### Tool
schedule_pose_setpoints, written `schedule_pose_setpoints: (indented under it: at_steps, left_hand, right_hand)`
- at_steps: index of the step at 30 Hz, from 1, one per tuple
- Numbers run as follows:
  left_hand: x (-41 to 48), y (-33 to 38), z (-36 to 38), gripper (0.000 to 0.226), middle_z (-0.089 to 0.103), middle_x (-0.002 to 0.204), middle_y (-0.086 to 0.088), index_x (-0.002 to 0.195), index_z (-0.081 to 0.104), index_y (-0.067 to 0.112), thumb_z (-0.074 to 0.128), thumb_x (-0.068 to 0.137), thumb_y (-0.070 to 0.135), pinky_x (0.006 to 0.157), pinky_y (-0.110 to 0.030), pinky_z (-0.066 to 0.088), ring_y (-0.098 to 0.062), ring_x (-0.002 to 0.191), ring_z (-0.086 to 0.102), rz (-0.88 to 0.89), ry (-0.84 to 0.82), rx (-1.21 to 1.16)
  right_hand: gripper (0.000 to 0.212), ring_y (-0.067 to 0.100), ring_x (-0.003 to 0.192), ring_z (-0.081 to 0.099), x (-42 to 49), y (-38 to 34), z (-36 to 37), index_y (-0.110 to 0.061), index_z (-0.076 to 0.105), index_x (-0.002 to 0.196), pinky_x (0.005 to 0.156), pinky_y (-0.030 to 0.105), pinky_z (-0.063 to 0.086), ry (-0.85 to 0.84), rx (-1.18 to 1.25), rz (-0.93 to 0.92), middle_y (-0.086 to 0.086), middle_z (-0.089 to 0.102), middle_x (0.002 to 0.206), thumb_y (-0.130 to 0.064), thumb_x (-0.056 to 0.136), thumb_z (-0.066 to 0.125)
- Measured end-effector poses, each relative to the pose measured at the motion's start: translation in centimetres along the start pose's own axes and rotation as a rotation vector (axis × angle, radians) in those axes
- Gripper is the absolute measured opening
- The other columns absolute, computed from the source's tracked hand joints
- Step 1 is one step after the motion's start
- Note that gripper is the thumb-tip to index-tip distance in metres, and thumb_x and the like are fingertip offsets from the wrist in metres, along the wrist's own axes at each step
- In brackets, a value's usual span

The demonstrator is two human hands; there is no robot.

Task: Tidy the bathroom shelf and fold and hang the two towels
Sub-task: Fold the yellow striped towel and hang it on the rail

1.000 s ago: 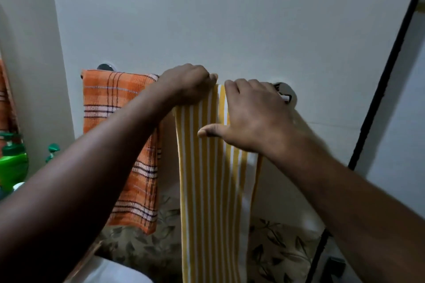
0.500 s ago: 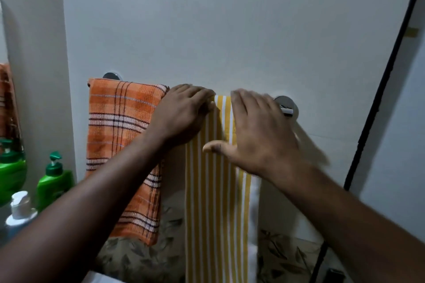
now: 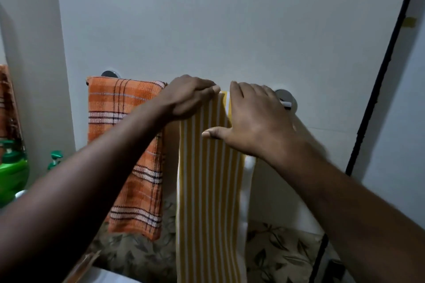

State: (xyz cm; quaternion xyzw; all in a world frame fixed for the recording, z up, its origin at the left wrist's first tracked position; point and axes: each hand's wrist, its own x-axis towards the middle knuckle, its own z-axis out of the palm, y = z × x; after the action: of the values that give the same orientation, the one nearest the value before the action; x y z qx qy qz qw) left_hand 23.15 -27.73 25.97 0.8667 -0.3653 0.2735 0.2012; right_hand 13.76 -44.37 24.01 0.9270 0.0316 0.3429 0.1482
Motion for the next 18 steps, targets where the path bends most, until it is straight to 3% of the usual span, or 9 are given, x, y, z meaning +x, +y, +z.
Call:
schedule_pose_setpoints:
  at_steps: [2,4,6,7,9,11,14,18]
  left_hand:
    - [1.4,0.4,-0.9,0.040,0.071,0.119,-0.013,0.103,0.072,0.023,0.039,0.111,0.045,0.082,-0.032,0.037,-0.030,0.109,0.062,-0.090,-0.114,0.010]
    - [2.7,0.8,-1.2,0.050,0.063,0.141,-0.018,0.126,0.071,0.015,0.038,0.110,0.050,0.091,-0.034,0.040,-0.032,0.120,0.061,-0.209,-0.224,-0.011]
    - [3.0,0.8,-1.0,0.054,0.063,0.139,-0.018,0.128,0.069,0.015,0.035,0.110,0.053,0.092,-0.036,0.044,-0.032,0.116,0.063,-0.215,-0.250,-0.027]
    - [2.6,0.5,-0.7,0.050,0.067,0.132,-0.018,0.120,0.071,0.020,0.035,0.110,0.052,0.088,-0.036,0.045,-0.030,0.109,0.065,-0.127,-0.188,0.021]
    - [0.9,-0.5,0.4,0.037,0.073,0.114,-0.012,0.109,0.069,0.021,0.038,0.110,0.042,0.078,-0.037,0.046,-0.026,0.096,0.065,0.102,0.110,0.118]
    - [-0.8,-1.8,1.8,0.036,0.072,0.113,-0.007,0.120,0.066,0.018,0.041,0.106,0.039,0.079,-0.037,0.046,-0.027,0.099,0.063,0.194,0.294,0.177]
    - [-1.2,-2.8,3.1,0.048,0.070,0.113,-0.007,0.127,0.061,0.016,0.031,0.106,0.049,0.082,-0.042,0.046,-0.031,0.099,0.060,0.170,0.277,0.343]
    - [-0.1,-2.7,2.4,0.054,0.070,0.100,-0.009,0.108,0.062,0.017,0.023,0.106,0.054,0.072,-0.041,0.045,-0.034,0.091,0.061,0.143,0.256,0.321]
  right_hand:
    - [0.122,0.029,0.146,0.039,-0.9,-0.5,0.5,-0.007,0.030,0.157,0.126,0.047,0.026,0.030,-0.001,0.014,0.011,0.044,0.156,-0.095,0.075,0.046]
    - [0.130,0.031,0.150,0.033,-0.9,-0.7,0.8,-0.005,0.023,0.161,0.128,0.049,0.021,0.017,-0.033,0.029,0.013,0.037,0.162,-0.098,0.073,0.040]
    - [0.134,0.033,0.148,0.036,-0.6,-1.0,1.3,-0.003,0.023,0.160,0.127,0.049,0.022,0.010,-0.062,0.055,0.015,0.039,0.159,-0.101,0.070,0.034]
    - [0.134,0.033,0.144,0.040,-0.3,-1.1,1.5,-0.003,0.026,0.158,0.126,0.049,0.024,0.009,-0.067,0.061,0.015,0.043,0.155,-0.103,0.068,0.032]
    - [0.128,0.032,0.135,0.047,0.3,-0.9,1.4,-0.004,0.036,0.151,0.121,0.047,0.030,-0.006,-0.054,0.041,0.014,0.051,0.145,-0.102,0.068,0.037]
    - [0.117,0.031,0.129,0.051,1.2,-0.3,0.9,-0.007,0.043,0.143,0.115,0.045,0.034,-0.038,0.001,0.003,0.013,0.056,0.139,-0.099,0.070,0.044]
    - [0.112,0.031,0.129,0.051,2.0,0.6,-0.2,-0.011,0.046,0.142,0.112,0.045,0.036,-0.090,0.049,-0.041,0.011,0.057,0.140,-0.098,0.071,0.043]
    - [0.112,0.031,0.136,0.047,0.5,0.0,0.4,-0.008,0.041,0.148,0.122,0.046,0.028,0.098,0.049,-0.060,0.011,0.054,0.145,-0.094,0.075,0.048]
